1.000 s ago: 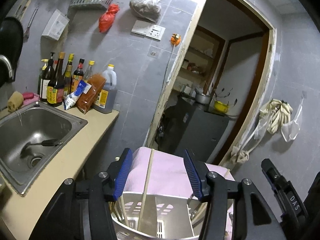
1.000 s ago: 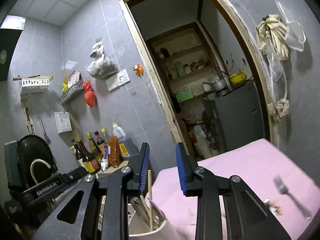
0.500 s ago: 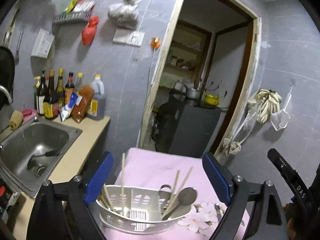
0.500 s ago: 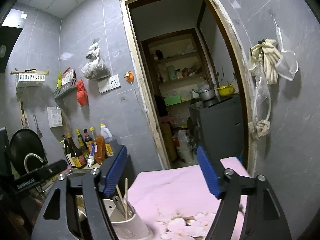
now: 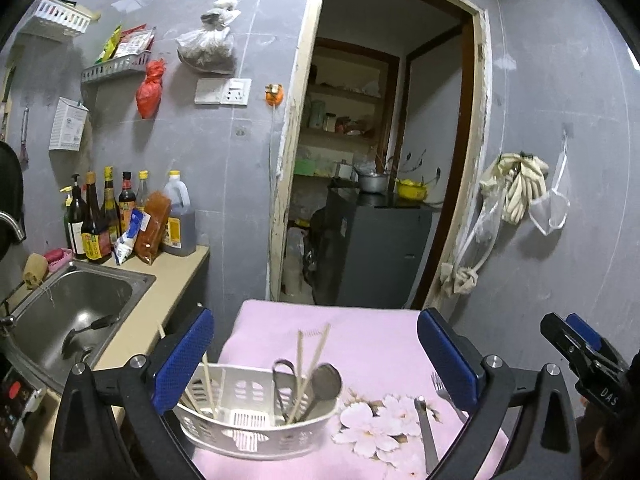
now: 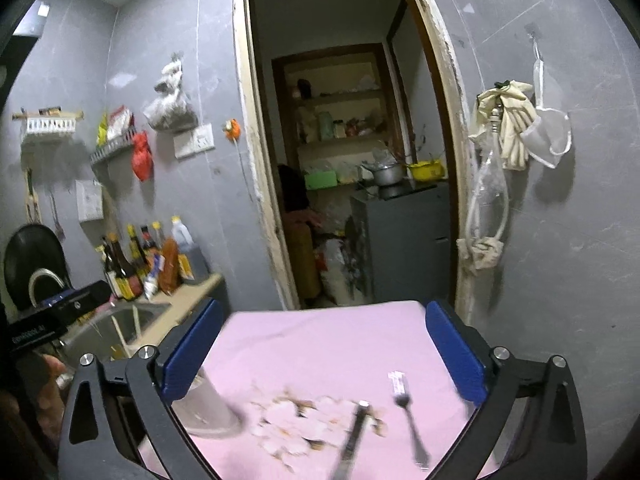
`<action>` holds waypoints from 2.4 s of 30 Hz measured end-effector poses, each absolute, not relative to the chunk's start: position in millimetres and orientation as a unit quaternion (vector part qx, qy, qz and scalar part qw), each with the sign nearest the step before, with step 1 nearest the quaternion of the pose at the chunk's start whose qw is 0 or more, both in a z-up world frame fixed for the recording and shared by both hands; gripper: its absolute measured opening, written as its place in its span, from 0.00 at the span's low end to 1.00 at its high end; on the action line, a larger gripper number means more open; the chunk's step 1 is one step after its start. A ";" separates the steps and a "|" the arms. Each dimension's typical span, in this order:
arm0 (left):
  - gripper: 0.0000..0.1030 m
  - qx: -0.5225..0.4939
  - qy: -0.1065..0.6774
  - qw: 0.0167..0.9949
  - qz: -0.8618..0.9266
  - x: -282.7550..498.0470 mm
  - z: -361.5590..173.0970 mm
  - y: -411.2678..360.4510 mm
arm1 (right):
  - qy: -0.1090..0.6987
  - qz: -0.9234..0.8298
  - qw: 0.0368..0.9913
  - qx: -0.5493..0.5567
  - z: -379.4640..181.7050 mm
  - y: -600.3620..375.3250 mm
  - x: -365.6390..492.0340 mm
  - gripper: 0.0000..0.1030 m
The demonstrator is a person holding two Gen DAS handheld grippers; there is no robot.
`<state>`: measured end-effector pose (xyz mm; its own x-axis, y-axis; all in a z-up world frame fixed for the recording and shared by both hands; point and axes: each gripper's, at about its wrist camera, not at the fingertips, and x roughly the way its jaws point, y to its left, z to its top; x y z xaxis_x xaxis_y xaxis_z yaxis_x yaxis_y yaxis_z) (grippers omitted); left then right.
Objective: Organize utensils
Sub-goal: 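Move both open tools back toward the silver knife and fork, then grasp the silver knife with the left tool while the right tool grasps the silver fork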
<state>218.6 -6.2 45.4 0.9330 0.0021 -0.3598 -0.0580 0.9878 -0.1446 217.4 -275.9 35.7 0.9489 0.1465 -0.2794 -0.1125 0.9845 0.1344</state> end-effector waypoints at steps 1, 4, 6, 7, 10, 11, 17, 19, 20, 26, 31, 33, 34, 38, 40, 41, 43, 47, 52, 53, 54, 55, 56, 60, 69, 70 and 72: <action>0.99 -0.076 0.186 0.979 0.015 219.5 43.0 -10.9 | 0.146 0.064 0.985 0.057 35.8 -279.7 218.3 0.97; 0.99 -0.072 0.197 0.978 0.014 222.3 36.0 -26.3 | 0.150 0.058 0.985 0.060 32.5 -297.2 221.3 0.98; 0.99 -0.063 0.205 0.977 0.011 225.2 30.5 -36.0 | 0.153 0.053 0.985 0.059 29.4 -306.7 224.1 0.98; 0.99 -0.059 0.208 0.976 0.010 226.4 27.8 -40.7 | 0.155 0.051 0.985 0.059 27.7 -310.9 225.9 0.98; 0.99 -0.047 0.219 0.974 0.008 232.4 17.8 -55.1 | 0.167 0.048 0.983 0.058 16.8 -324.9 230.4 0.98; 0.99 -0.045 0.223 0.974 0.007 233.9 14.5 -59.5 | 0.174 0.047 0.982 0.057 11.7 -330.5 232.5 0.98; 0.99 -0.050 0.240 0.970 0.004 247.4 -15.6 -86.8 | 0.203 0.045 0.976 0.066 -22.8 -356.2 245.9 0.98; 0.99 -0.052 0.243 0.968 0.004 252.1 -27.9 -94.7 | 0.212 0.047 0.974 0.064 -39.0 -361.8 251.3 0.98; 0.99 -0.054 0.247 0.968 0.004 255.2 -35.9 -98.6 | 0.216 0.047 0.973 0.064 -45.4 -363.7 253.1 0.98; 0.99 -0.059 0.276 0.959 -0.007 277.6 -85.4 -119.8 | 0.256 0.044 0.963 0.074 -95.7 -379.4 273.1 0.98; 0.99 -0.050 0.311 0.948 -0.029 295.7 -116.0 -131.1 | 0.289 0.057 0.952 0.080 -127.6 -387.5 297.0 0.98; 0.99 -0.050 0.330 0.942 -0.046 303.7 -126.6 -134.7 | 0.300 0.059 0.949 0.081 -137.2 -389.5 304.9 0.98; 0.99 -0.050 0.336 0.939 -0.053 306.5 -130.9 -136.4 | 0.308 0.062 0.946 0.084 -142.9 -390.5 310.0 0.97; 0.86 -0.048 0.366 0.925 -0.090 317.5 -146.2 -144.1 | 0.340 0.079 0.933 0.092 -163.1 -391.5 326.0 0.93; 0.80 -0.047 0.380 0.918 -0.102 322.5 -152.1 -147.8 | 0.354 0.091 0.927 0.089 -171.0 -389.6 331.9 0.79; 0.77 -0.046 0.384 0.916 -0.107 324.1 -154.4 -148.9 | 0.362 0.100 0.922 0.089 -175.2 -387.2 335.2 0.74; 0.72 -0.044 0.398 0.909 -0.119 329.2 -160.6 -153.3 | 0.374 0.115 0.916 0.088 -182.9 -383.0 338.6 0.56; 0.57 -0.042 0.426 0.893 -0.141 338.6 -171.0 -160.2 | 0.393 0.142 0.905 0.080 -190.8 -372.6 342.2 0.40; 0.48 -0.056 0.442 0.884 -0.144 342.4 -176.9 -157.1 | 0.412 0.168 0.894 0.059 -198.0 -355.1 345.1 0.33; 0.46 -0.059 0.444 0.882 -0.145 342.9 -177.1 -156.7 | 0.416 0.168 0.892 0.056 -198.8 -354.1 347.4 0.31; 0.45 -0.060 0.444 0.882 -0.147 343.4 -177.0 -156.3 | 0.423 0.168 0.889 0.051 -200.0 -351.2 348.8 0.29; 0.43 -0.062 0.446 0.881 -0.149 343.5 -177.2 -156.5 | 0.430 0.169 0.885 0.046 -201.9 -348.3 350.8 0.27; 0.41 -0.063 0.446 0.880 -0.152 343.4 -177.3 -156.4 | 0.434 0.171 0.883 0.042 -202.7 -347.1 351.4 0.27; 0.36 -0.067 0.452 0.874 -0.167 346.5 -177.3 -160.9 | 0.432 0.178 0.884 0.027 -200.4 -340.7 344.5 0.12; 0.26 -0.053 0.467 0.862 -0.191 357.1 -178.9 -176.1 | 0.431 0.161 0.886 0.050 -197.3 -355.2 321.6 0.07; 0.25 -0.049 0.468 0.861 -0.192 357.9 -178.5 -178.3 | 0.432 0.158 0.887 0.051 -197.7 -356.6 319.9 0.07; 0.25 -0.035 0.472 0.859 -0.194 359.6 -177.0 -184.7 | 0.433 0.155 0.886 0.058 -197.7 -358.7 317.2 0.07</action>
<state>359.6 -184.7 -177.0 0.4793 -0.3660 -0.7976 0.3001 0.9224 -0.2430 317.2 -358.7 -197.7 0.5772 0.3242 -0.7495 -0.2238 0.9455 0.2367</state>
